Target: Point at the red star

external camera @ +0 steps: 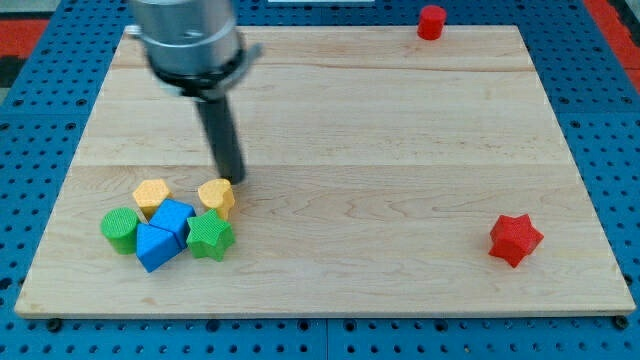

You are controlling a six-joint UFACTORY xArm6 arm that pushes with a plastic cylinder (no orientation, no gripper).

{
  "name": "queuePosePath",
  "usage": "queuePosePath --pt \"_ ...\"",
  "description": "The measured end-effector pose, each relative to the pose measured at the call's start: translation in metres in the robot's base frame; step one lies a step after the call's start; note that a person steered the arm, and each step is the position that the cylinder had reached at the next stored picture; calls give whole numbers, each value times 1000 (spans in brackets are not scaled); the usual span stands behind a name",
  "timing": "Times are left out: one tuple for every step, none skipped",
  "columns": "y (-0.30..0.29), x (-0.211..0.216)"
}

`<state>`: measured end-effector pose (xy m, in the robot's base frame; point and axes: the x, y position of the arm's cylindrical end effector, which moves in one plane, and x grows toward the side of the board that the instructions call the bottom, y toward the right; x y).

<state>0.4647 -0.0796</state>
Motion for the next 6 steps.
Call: queuePosePath --pt "63 14" --pt "80 49" --pt "126 87" --pt "192 103" --pt "269 120" --pt "328 128"
